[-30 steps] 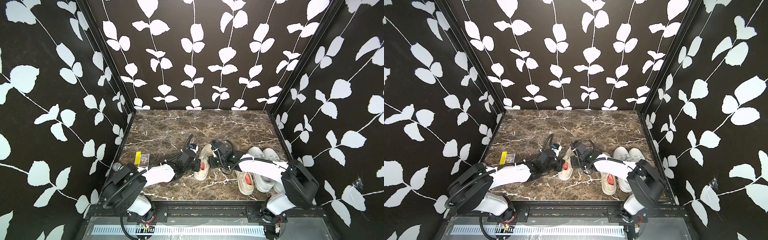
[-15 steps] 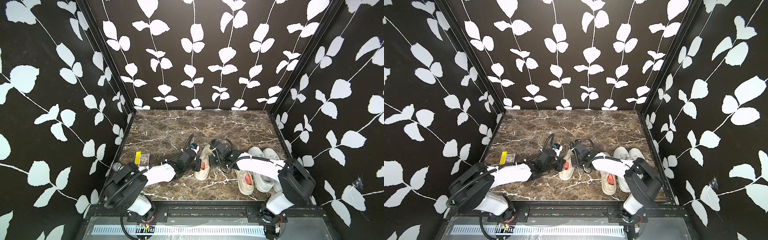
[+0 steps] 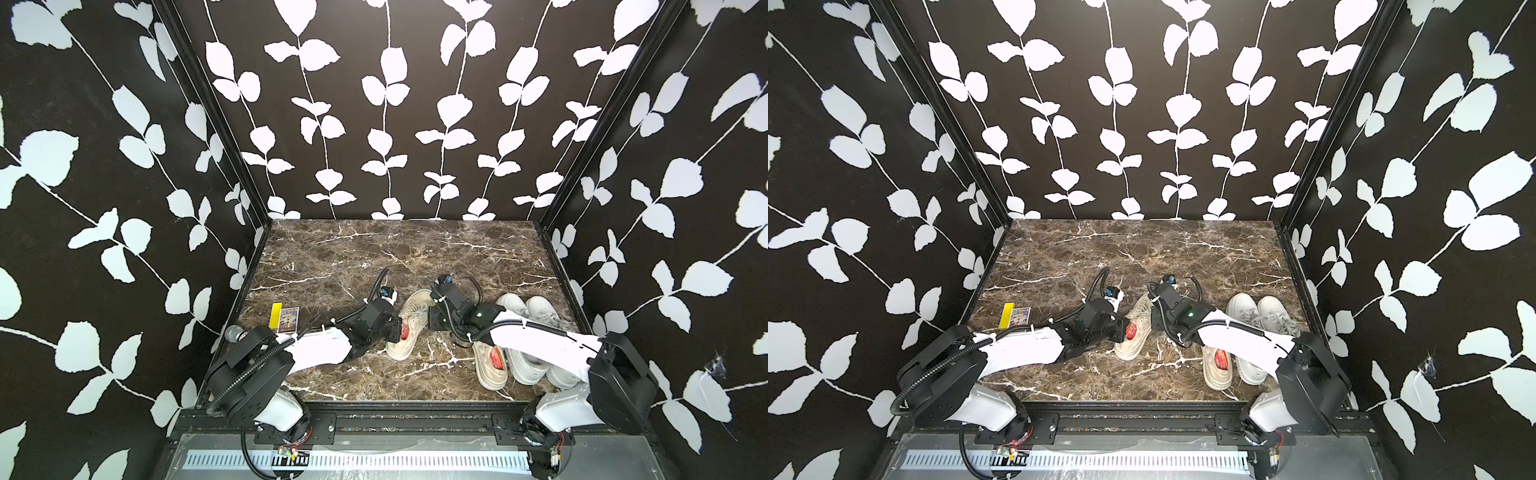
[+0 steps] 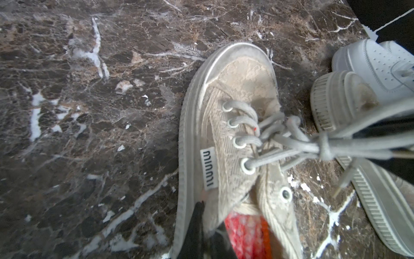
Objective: Remove the insole from the shoe
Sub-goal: Untie the shoelace on the shoe.
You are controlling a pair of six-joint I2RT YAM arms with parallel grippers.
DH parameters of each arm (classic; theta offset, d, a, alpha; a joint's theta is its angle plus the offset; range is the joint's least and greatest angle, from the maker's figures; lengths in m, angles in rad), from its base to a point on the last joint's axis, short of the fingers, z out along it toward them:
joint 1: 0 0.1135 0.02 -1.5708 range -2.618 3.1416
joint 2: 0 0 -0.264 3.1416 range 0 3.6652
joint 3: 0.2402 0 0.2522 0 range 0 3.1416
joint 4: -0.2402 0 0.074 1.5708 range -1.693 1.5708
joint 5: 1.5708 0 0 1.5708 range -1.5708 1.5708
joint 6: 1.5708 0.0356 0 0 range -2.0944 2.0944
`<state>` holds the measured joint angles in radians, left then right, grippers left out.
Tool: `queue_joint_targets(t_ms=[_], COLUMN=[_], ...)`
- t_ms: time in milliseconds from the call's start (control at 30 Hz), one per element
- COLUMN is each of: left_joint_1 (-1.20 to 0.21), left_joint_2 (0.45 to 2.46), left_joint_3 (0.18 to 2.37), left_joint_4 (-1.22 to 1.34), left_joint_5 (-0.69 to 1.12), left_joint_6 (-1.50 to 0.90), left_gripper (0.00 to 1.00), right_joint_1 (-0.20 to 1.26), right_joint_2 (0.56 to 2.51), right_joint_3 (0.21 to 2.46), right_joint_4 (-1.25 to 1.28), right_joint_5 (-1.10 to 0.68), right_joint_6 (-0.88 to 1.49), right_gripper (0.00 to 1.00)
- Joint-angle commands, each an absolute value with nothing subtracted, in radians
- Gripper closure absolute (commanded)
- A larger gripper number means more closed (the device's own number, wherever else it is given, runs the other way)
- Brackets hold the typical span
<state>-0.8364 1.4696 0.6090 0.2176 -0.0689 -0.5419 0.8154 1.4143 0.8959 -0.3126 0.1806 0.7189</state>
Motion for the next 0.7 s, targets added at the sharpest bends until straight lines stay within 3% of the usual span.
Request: queue_joint_targets(t_ms=[0,667], left_joint_1=[-0.819,-0.815], left_joint_2=[1.434,1.413], left_joint_3=[0.608,0.599], left_joint_4=[0.132,0.087], left_joint_5=[-0.174,-0.223], left_joint_6=[-0.570,-0.571], left_gripper=[1.00,1.00], right_joint_1=[0.786,0.665], right_joint_2=[1.341,1.063], right_joint_3=[0.876,0.823], right_joint_4=[-0.397,-0.527], right_joint_5=[0.317,0.458], right_joint_6=[0.758,0.792], right_gripper=[1.00,1.00])
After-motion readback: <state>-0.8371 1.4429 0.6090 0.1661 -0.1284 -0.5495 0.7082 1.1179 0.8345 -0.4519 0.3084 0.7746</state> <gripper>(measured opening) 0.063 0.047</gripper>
